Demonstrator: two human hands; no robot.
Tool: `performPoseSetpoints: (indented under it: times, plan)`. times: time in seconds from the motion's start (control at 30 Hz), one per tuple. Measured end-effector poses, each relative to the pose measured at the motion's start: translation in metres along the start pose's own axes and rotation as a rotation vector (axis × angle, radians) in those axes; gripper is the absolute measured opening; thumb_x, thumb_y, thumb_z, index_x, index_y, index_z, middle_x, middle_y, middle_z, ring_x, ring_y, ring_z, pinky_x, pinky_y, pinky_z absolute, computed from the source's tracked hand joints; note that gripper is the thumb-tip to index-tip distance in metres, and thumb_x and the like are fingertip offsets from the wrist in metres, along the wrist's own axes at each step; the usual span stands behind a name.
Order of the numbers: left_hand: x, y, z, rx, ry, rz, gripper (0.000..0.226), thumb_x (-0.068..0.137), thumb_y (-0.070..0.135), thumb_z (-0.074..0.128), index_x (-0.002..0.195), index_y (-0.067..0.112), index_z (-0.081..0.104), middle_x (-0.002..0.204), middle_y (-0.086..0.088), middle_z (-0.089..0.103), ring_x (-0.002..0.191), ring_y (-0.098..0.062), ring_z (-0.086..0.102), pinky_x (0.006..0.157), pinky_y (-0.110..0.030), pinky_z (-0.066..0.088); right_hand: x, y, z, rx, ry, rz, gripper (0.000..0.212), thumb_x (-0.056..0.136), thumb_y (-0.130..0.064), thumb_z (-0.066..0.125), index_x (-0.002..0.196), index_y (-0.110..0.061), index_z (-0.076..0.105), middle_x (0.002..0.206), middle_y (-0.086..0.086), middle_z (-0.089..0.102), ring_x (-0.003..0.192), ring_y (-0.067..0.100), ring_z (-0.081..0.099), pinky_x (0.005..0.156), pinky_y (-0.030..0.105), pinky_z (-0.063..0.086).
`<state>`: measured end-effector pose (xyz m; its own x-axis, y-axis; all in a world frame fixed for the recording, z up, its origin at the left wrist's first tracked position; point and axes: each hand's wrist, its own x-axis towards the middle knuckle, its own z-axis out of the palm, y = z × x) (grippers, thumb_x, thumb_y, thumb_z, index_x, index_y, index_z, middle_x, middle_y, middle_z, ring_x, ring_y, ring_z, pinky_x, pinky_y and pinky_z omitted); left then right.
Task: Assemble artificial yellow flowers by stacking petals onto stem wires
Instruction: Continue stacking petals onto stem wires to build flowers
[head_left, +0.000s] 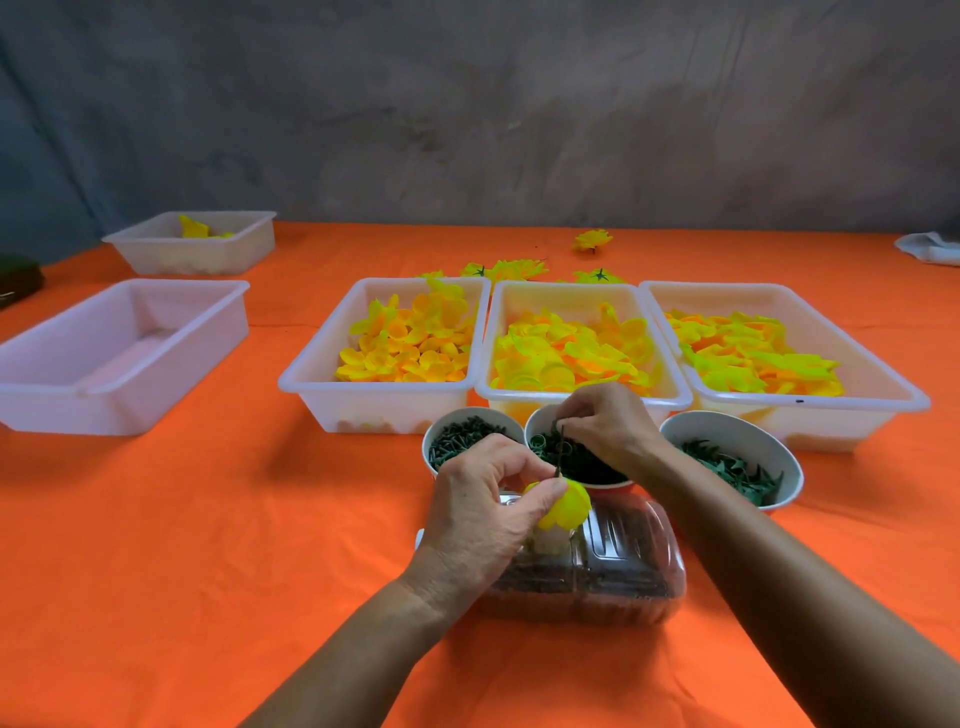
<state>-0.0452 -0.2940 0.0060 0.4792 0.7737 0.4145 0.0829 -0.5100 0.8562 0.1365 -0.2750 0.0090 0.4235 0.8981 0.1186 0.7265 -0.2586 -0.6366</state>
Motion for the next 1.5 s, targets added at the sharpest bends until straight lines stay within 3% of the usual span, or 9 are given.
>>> performPoseSetpoints:
  times: [0.1, 0.33, 0.43, 0.57, 0.73, 0.9, 1.1, 1.27, 1.5]
  plan:
    - [0.0, -0.001, 0.001, -0.005, 0.011, -0.005, 0.021, 0.075, 0.006, 0.077, 0.069, 0.023, 0.065, 0.076, 0.005, 0.063, 0.074, -0.017, 0.063, 0.071, -0.04, 0.055, -0.003, 0.005, -0.009, -0.001, -0.037, 0.009, 0.018, 0.088, -0.008, 0.059, 0.102, -0.004, 0.071, 0.084, 0.012, 0.068, 0.064, 0.016, 0.058, 0.062, 0.024, 0.044]
    - [0.0, -0.001, 0.001, 0.005, 0.012, 0.001, 0.028, 0.075, 0.007, 0.077, 0.068, 0.03, 0.063, 0.075, 0.009, 0.062, 0.071, -0.009, 0.062, 0.069, -0.029, 0.055, -0.007, 0.005, -0.01, -0.161, -0.101, -0.09, 0.016, 0.088, -0.021, 0.065, 0.089, -0.007, 0.072, 0.079, 0.007, 0.064, 0.078, 0.021, 0.058, 0.062, 0.027, 0.035]
    - [-0.001, -0.002, 0.0, -0.007, -0.003, -0.01, 0.022, 0.076, 0.008, 0.077, 0.069, 0.025, 0.065, 0.076, 0.008, 0.061, 0.074, -0.015, 0.063, 0.072, -0.039, 0.057, -0.009, 0.006, -0.012, 0.283, -0.033, 0.027, 0.02, 0.087, -0.022, 0.066, 0.074, -0.006, 0.068, 0.057, -0.003, 0.053, 0.051, 0.008, 0.046, 0.046, 0.019, 0.033]
    - [-0.001, -0.002, 0.001, -0.007, 0.0, -0.001, 0.021, 0.076, 0.008, 0.077, 0.07, 0.025, 0.065, 0.075, 0.01, 0.061, 0.073, -0.011, 0.063, 0.07, -0.041, 0.056, -0.016, 0.006, -0.015, 1.141, -0.227, 0.409, 0.013, 0.087, -0.014, 0.063, 0.082, -0.002, 0.062, 0.061, 0.007, 0.064, 0.046, 0.009, 0.059, 0.04, 0.015, 0.045]
    - [-0.001, -0.001, 0.001, -0.015, 0.007, 0.009, 0.018, 0.075, 0.008, 0.076, 0.071, 0.021, 0.066, 0.075, 0.009, 0.061, 0.071, -0.011, 0.062, 0.069, -0.043, 0.056, -0.022, 0.003, -0.02, 1.437, -0.254, 0.519, 0.009, 0.08, -0.008, 0.063, 0.086, -0.002, 0.06, 0.062, 0.009, 0.067, 0.05, 0.012, 0.065, 0.04, 0.016, 0.048]
    - [0.0, -0.001, 0.001, -0.016, 0.009, 0.011, 0.022, 0.075, 0.008, 0.077, 0.069, 0.026, 0.065, 0.075, 0.009, 0.061, 0.073, -0.015, 0.063, 0.071, -0.046, 0.056, -0.027, 0.0, -0.023, 1.453, -0.307, 0.499, 0.012, 0.086, -0.01, 0.058, 0.088, 0.001, 0.063, 0.061, 0.007, 0.065, 0.049, 0.009, 0.062, 0.041, 0.015, 0.048]
    - [-0.001, -0.004, 0.001, -0.03, 0.011, 0.001, 0.024, 0.075, 0.008, 0.077, 0.068, 0.028, 0.065, 0.074, 0.01, 0.062, 0.072, -0.018, 0.064, 0.07, -0.046, 0.056, -0.042, -0.01, -0.025, 1.434, -0.317, 0.415, 0.022, 0.066, -0.016, 0.068, 0.081, -0.001, 0.062, 0.064, 0.007, 0.067, 0.049, 0.007, 0.062, 0.04, 0.014, 0.047]
    - [0.0, -0.004, 0.001, -0.01, 0.009, 0.011, 0.019, 0.075, 0.008, 0.077, 0.069, 0.023, 0.066, 0.074, 0.006, 0.063, 0.071, -0.016, 0.063, 0.068, -0.039, 0.055, -0.06, -0.012, -0.036, 1.343, -0.357, 0.239, 0.012, 0.065, -0.01, 0.071, 0.076, -0.008, 0.076, 0.079, 0.011, 0.073, 0.063, 0.012, 0.069, 0.052, 0.018, 0.053]
    - [0.0, -0.002, 0.001, -0.015, -0.003, 0.023, 0.013, 0.076, 0.009, 0.077, 0.07, 0.017, 0.068, 0.075, 0.003, 0.063, 0.072, -0.018, 0.062, 0.069, -0.043, 0.053, -0.08, -0.016, -0.035, 1.054, -0.227, 0.035, 0.038, 0.052, -0.03, 0.08, 0.088, -0.015, 0.078, 0.086, 0.009, 0.074, 0.078, 0.014, 0.066, 0.068, 0.025, 0.053]
